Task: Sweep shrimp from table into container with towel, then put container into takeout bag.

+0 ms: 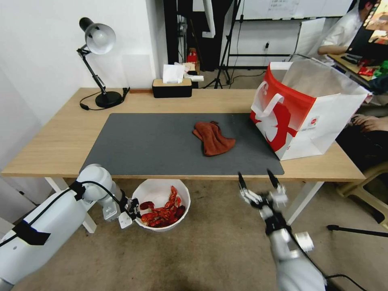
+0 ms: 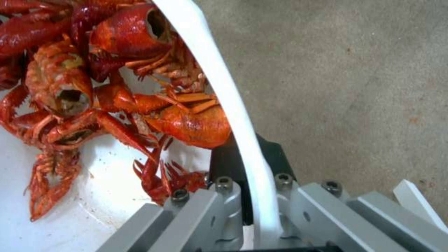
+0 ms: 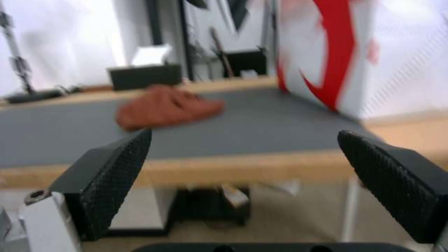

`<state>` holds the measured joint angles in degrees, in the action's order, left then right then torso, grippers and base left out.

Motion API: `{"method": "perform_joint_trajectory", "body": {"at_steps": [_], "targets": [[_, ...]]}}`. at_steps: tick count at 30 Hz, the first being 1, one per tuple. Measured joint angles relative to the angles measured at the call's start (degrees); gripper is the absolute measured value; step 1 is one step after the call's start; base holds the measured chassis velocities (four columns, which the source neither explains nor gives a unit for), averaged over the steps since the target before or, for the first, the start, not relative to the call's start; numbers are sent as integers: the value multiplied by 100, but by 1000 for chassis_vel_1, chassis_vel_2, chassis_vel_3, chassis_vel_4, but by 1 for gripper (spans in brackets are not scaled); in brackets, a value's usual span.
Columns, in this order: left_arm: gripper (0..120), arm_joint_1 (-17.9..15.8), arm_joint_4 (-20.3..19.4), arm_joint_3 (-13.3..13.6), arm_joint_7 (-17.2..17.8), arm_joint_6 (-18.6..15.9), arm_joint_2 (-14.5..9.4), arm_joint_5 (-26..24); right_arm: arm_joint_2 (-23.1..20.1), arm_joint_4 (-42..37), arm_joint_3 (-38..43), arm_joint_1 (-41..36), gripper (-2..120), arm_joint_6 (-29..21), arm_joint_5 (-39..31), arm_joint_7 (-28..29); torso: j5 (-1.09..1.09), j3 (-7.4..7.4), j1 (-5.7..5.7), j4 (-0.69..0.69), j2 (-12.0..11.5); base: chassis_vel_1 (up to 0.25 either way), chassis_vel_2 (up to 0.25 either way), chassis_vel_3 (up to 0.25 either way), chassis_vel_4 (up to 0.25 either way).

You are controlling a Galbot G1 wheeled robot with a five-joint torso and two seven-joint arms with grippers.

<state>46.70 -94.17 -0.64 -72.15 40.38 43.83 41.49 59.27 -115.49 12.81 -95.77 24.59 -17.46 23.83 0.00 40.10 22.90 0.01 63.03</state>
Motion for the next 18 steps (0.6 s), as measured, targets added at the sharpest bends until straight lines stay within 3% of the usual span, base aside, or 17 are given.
{"method": "perform_joint_trajectory", "body": {"at_steps": [8, 18], "targets": [[0, 266, -130, -267, 10, 94, 2, 68, 156, 45, -89, -218, 100, -56, -33, 251, 0, 0, 0, 0, 0, 0, 0, 0, 0], [0, 620, -478, -444, 103, 128, -199, 71, 247, 120, -145, -313, 100, -289, -53, 358, 0, 1, 1, -2, 0, 0, 0, 0, 0]]}}
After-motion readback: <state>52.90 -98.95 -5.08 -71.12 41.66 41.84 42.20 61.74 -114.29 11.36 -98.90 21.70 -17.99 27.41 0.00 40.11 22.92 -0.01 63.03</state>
